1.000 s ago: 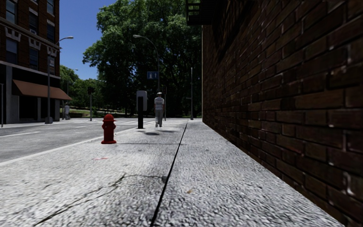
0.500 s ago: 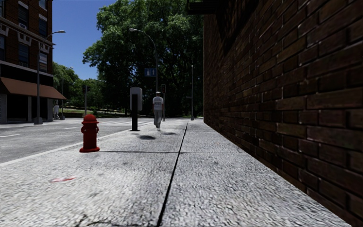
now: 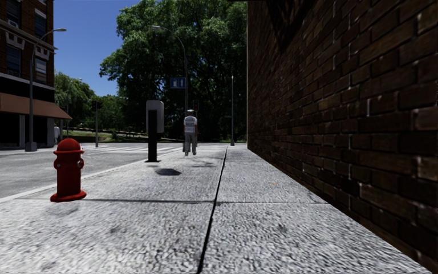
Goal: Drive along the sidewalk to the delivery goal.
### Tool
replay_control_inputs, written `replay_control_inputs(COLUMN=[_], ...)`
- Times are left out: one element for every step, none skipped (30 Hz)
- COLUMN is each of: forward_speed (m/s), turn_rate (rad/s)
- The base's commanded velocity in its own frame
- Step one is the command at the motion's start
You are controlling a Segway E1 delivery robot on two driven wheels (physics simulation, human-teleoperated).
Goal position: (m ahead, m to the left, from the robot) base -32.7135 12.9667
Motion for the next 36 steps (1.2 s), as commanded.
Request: replay_control_inputs(forward_speed=[2.00,2.00,2.00,2.00,2.00,2.00,2.00,2.00,2.00,2.00,2.00,2.00,2.00,2.00,2.00,2.00,2.00,2.00,2.00,2.00,2.00,2.00,2.00,2.00,2.00,2.00,2.00,2.00,2.00,2.00,2.00,2.00,2.00,2.00,2.00,2.00], turn_rate=[0.00,0.00,0.00,0.00,0.00,0.00,0.00,0.00,0.00,0.00,0.00,0.00,0.00,0.00,0.00,0.00,0.00,0.00,0.00,0.00,0.00,0.00,0.00,0.00,0.00,0.00,0.00,0.00,0.00,0.00,0.00,0.00,0.00,0.00,0.00,0.00])
